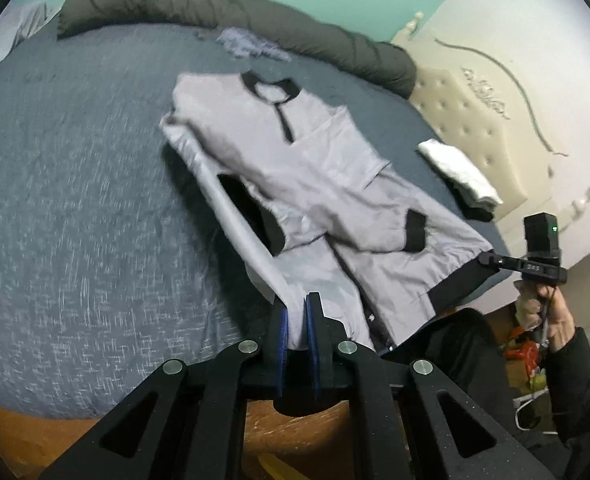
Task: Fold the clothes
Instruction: 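Lift the hem with both tools and fold it up over the collar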
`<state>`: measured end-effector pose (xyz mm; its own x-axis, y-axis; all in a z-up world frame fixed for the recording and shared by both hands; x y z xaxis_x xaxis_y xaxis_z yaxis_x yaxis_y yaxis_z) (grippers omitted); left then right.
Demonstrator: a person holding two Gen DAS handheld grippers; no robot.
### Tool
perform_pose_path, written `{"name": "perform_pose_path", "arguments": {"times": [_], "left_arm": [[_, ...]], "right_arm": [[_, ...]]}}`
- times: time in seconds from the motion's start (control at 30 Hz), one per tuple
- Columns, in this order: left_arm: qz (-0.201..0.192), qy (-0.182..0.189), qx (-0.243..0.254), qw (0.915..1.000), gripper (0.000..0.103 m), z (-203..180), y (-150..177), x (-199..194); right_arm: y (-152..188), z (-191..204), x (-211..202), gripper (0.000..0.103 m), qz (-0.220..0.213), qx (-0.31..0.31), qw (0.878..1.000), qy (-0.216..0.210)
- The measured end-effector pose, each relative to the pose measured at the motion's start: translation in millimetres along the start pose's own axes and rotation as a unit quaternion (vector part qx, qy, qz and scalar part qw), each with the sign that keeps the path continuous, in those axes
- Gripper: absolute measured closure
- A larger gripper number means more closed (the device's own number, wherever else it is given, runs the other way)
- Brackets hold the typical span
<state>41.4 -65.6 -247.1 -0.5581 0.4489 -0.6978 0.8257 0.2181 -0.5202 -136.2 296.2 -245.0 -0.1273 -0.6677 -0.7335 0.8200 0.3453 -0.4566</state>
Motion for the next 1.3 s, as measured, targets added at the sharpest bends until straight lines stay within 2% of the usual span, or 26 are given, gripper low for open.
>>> {"name": "perform_pose_path", "arguments": {"times": [0.27, 0.6, 0.77, 0.97, 1.3], "left_arm": [[-0.021, -0.001, 0.038, 0.999, 0.094, -9, -41, -41], [-0.043, 0.008, 0.06, 0.9973, 0.094, -13, -87, -56], [-0.046, 0.004, 0.044, 0.9979, 0.094, 2, -115, -47], [-0.039, -0.005, 0.025, 0.9989, 0.094, 32, -161, -13], [-0.042, -0.019, -0.013, 0.9989, 0.094, 96, -260, 47]], "right_arm": [[-20, 27, -30, 0.095, -0.029, -0.038, 0.999, -0.015], [-44, 31, -49, 0.095, -0.046, -0.061, 0.997, -0.018], [-81, 23, -40, 0.095, -0.044, -0.053, 0.998, -0.007], [-134, 8, -15, 0.095, -0.037, -0.05, 0.998, 0.005], [-258, -42, 48, 0.095, -0.044, -0.026, 0.998, 0.021]]}}
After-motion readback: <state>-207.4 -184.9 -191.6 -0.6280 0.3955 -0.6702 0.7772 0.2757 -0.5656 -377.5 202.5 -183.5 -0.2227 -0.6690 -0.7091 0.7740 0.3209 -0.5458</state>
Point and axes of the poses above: each gripper's, at about its wrist camera, not at the fingertips, and x roughly the way its jaws point, z to its left, y to its underside, the point moved 9 cm from there along x, roughly the way its jaws point, and after that the axes turned 5 degrees about y, right-handed, at the moved point
